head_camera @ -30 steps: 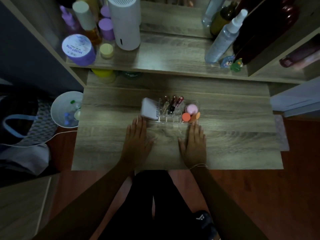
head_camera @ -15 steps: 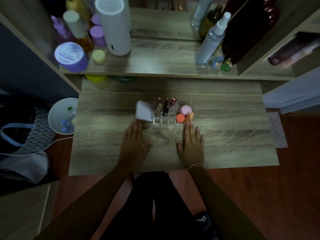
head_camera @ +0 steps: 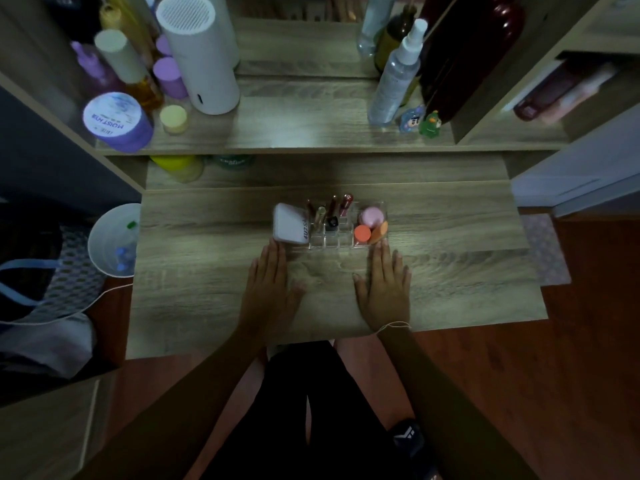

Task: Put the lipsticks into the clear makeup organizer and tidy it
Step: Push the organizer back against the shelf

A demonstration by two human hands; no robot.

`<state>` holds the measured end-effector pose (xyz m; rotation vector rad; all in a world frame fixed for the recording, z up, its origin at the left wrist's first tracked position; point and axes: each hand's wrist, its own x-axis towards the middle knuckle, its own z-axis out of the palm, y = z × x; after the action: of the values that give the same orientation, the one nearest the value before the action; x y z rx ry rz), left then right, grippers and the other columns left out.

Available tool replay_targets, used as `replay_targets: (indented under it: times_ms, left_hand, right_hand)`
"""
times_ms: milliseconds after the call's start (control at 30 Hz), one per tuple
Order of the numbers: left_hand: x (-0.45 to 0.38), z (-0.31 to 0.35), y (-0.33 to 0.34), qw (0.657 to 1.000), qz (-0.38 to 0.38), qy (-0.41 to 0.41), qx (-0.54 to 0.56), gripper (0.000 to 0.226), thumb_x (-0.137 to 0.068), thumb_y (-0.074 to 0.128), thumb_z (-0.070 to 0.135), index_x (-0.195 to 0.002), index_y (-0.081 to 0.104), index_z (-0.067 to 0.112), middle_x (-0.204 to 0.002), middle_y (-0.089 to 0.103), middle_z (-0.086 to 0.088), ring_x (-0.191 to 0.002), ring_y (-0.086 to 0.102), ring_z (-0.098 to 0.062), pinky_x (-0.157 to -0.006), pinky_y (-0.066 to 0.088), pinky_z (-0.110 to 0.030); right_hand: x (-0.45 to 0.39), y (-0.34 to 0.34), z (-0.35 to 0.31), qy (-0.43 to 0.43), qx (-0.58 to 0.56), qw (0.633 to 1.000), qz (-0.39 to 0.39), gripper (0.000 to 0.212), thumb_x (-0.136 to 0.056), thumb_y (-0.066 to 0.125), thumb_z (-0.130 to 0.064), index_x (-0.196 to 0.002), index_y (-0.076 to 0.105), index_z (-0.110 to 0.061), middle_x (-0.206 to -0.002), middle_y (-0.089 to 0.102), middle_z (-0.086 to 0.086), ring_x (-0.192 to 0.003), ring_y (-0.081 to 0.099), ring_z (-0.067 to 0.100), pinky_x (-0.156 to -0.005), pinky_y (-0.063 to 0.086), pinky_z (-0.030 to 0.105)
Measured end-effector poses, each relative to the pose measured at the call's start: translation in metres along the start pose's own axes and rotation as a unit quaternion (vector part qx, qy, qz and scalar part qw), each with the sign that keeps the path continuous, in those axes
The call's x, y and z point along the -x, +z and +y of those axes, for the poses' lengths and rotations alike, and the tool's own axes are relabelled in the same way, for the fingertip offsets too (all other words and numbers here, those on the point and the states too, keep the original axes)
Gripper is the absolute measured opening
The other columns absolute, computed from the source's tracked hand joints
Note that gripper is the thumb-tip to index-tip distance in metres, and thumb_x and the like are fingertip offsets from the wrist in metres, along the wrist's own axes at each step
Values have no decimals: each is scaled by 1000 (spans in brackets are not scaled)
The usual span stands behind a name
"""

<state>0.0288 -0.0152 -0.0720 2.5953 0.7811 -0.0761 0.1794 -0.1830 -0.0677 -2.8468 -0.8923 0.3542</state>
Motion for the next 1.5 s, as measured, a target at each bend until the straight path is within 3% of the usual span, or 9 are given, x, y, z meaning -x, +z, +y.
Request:
replay_targets:
  times_ms: [133,567,867,1067,1267,1500]
  left_hand:
    - [-4,15,3,1000,-10,7,-10,82,-91,10,61,-147,11,1,-156,17,-22,-145,15,-31,-117,16,-47]
    - [-25,68,19,998,-35,58,-17,76,-92,29,53,-147,10,3,-155,21,-22,-143,19,-32,-114,16,-47]
    - [-45,111,31,993,-62,97,-34,78,-90,26,52,-144,22,-4,-152,26,-25,-141,23,-38,-113,15,-52]
    - [-58,133,39,990,-65,114,-50,76,-90,31,52,-146,21,1,-153,25,-22,-141,24,-38,-112,19,-55]
    - [-74,155,46,989,-62,126,-50,77,-94,44,47,-149,7,7,-158,2,-14,-146,2,-27,-117,7,-49]
    - [-92,176,45,984,-90,125,-85,77,-94,38,52,-150,7,9,-158,0,-15,-146,-3,-31,-117,4,-49]
  right_hand:
    - [-1,-4,17,4,3,1000,6,71,-94,42,-48,-150,13,-15,-160,18,7,-145,19,37,-114,24,59]
    - [-9,-20,79,33,4,999,4,71,-96,35,-49,-150,5,-14,-160,13,10,-146,14,36,-116,21,58]
    - [-21,-32,124,63,8,998,5,71,-95,38,-48,-150,13,-12,-159,19,11,-145,19,37,-114,24,60]
    - [-30,-40,151,78,-10,997,21,69,-95,41,-48,-150,16,-13,-159,20,9,-146,17,36,-116,19,59]
    - [-44,-46,176,88,-15,996,21,67,-96,35,-50,-150,12,-18,-160,17,6,-147,12,34,-117,15,60]
    - [-61,-54,192,97,-26,994,35,67,-94,30,-52,-150,12,-20,-160,17,7,-147,11,34,-117,15,61]
